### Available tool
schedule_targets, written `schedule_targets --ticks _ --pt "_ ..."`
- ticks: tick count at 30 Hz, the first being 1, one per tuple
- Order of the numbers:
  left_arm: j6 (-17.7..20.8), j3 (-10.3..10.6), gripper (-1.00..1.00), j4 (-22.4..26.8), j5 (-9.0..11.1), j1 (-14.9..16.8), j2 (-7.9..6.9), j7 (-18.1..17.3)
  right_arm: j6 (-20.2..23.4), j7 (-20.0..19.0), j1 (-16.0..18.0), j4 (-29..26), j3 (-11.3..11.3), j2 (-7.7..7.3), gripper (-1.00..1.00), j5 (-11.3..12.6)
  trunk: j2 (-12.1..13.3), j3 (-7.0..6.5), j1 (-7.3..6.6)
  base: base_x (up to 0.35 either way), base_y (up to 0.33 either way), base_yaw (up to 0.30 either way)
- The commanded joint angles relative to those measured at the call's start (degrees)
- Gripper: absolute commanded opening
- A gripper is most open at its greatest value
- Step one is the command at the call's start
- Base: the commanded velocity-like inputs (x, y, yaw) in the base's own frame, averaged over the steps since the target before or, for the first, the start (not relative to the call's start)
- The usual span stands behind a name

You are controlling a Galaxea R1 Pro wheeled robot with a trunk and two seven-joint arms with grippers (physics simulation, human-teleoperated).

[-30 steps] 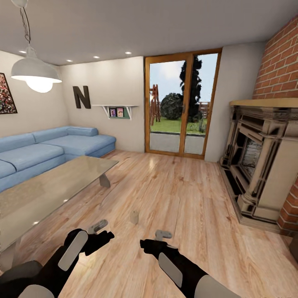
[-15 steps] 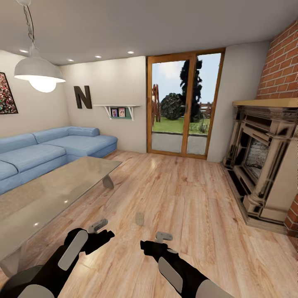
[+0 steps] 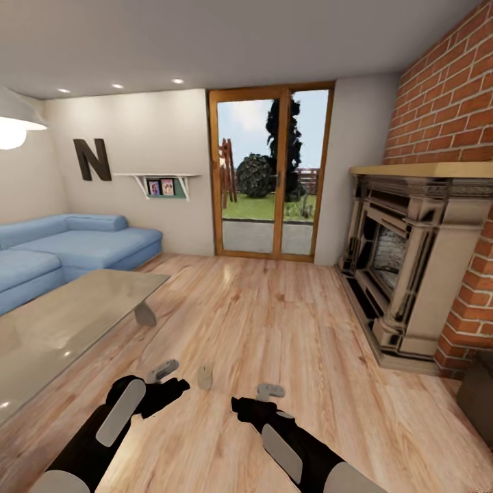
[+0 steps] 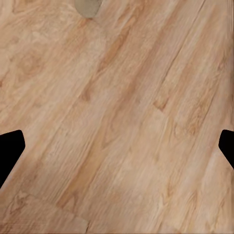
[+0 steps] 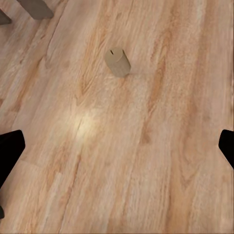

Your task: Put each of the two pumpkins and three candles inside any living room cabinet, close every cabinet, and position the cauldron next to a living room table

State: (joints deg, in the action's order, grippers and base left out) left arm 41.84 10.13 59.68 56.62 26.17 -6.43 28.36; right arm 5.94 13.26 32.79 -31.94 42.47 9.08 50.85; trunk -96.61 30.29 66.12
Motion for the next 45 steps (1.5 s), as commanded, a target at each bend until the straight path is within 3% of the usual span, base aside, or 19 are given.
schedule_targets --ticks 1,12,27,45 --pt "0.0 0.2 1.0 0.1 0.6 0.0 -0.07 0.6 0.1 0.4 0.1 -0.1 0.3 -0.03 1.0 0.3 0.0 0.07 0.03 0.341 0.0 -0.29" --pt "0.0 0.1 1.0 0.2 0.6 0.0 -0.07 0.6 0.2 0.4 0.1 0.0 0.3 -0.03 1.0 0.3 0.0 0.07 0.03 0.315 0.0 -0.29" --pt "0.0 0.0 1.0 0.1 0.6 0.0 -0.07 0.6 0.4 0.4 0.1 0.0 0.2 -0.03 1.0 0.3 0.0 0.07 0.03 0.064 0.001 -0.29" --pt "0.0 0.1 1.0 0.1 0.6 0.0 -0.07 0.7 0.4 0.4 0.1 -0.2 0.2 -0.03 1.0 0.4 0.0 0.43 0.03 0.31 0.094 -0.186"
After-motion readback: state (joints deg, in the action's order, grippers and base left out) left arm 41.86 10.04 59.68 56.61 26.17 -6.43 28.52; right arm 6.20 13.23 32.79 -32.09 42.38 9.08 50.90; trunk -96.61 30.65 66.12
